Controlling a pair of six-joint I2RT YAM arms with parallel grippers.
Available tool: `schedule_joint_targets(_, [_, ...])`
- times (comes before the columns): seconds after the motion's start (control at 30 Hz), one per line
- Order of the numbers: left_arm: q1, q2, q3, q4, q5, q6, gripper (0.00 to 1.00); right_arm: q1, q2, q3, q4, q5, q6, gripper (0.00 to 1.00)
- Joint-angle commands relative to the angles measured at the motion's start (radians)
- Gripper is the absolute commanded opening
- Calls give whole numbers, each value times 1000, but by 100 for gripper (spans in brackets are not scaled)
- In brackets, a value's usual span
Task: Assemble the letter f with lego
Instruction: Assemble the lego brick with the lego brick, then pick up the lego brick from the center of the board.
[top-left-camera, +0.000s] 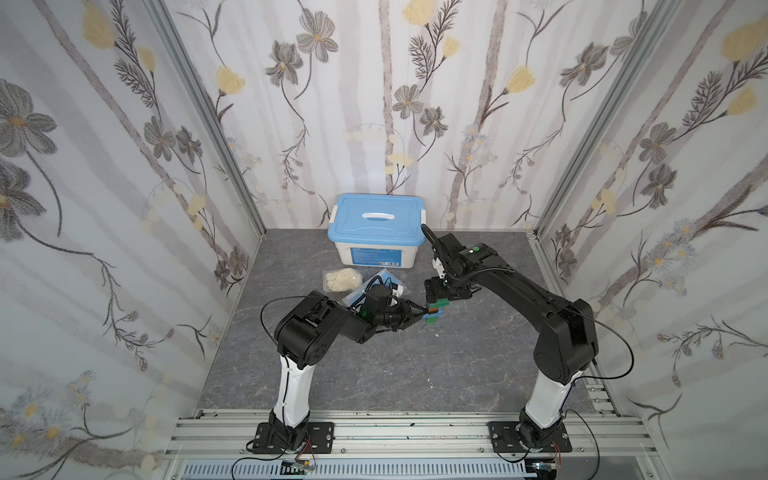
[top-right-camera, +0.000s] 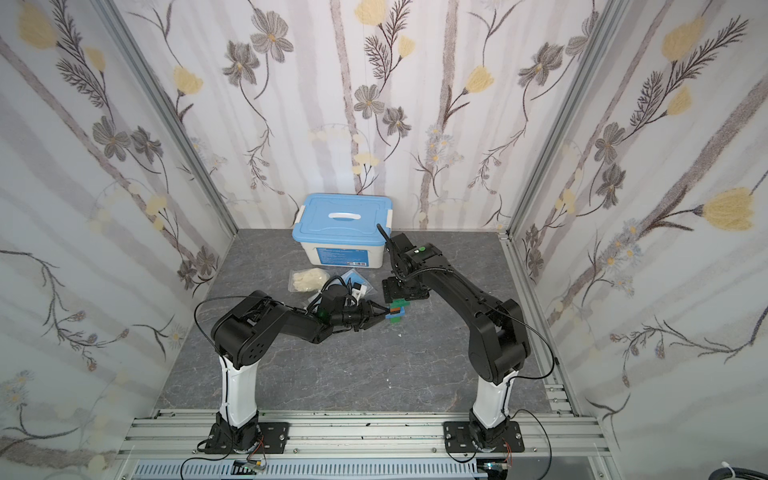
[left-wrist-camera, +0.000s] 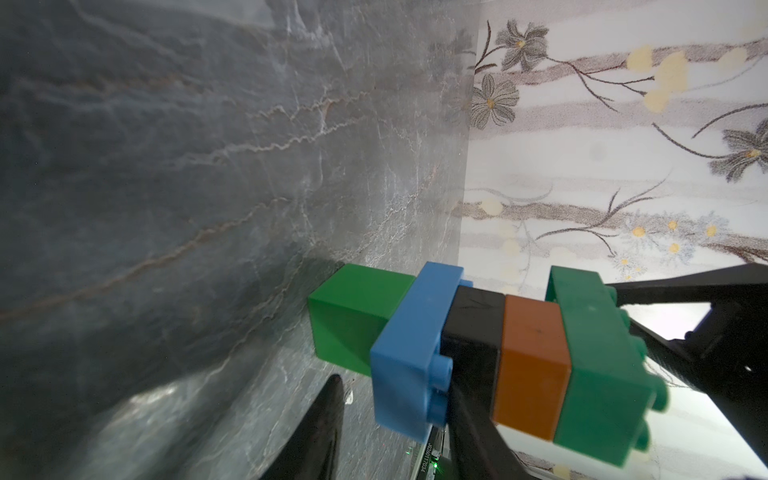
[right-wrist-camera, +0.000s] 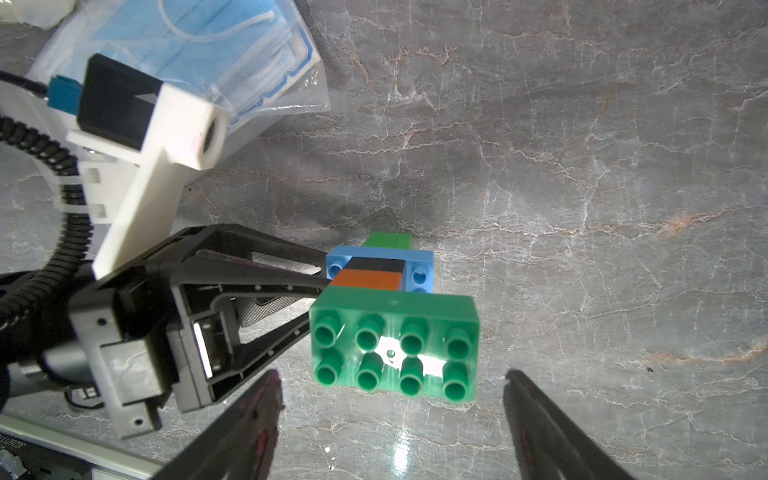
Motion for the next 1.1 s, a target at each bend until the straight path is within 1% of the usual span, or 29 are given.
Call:
schedule_joint_targets(0.0, [1,0,10,-75,-27,4,43,1,-40,-36,54,-7,-9,88])
schedule_joint_targets(0.13, [0,-4,17,-82,-24,5,43,1,-105,-133,140,5,-12,98])
schedule_joint_targets(0.2, [0,-5,20,-91,-24,8,43,2,-134,-185,193,3,-10,99])
schedule_joint_targets(0.43, [-2,-11,29,-116,-24,16,43,11,-228,-378,414,28,18,99])
schedule_joint_targets(0.63, [-3,-18,33,-133,-24,22,43,41,-308,-499,579,79,36,98])
schedule_joint_targets(0.9, [-2,-22,35,-142,-25,22,43,53,-330,-566,674,148,61,95])
schedule_joint_targets(1.07, [-3,-25,35,-147,-24,26,43,55,-331,-608,756,152,69,94])
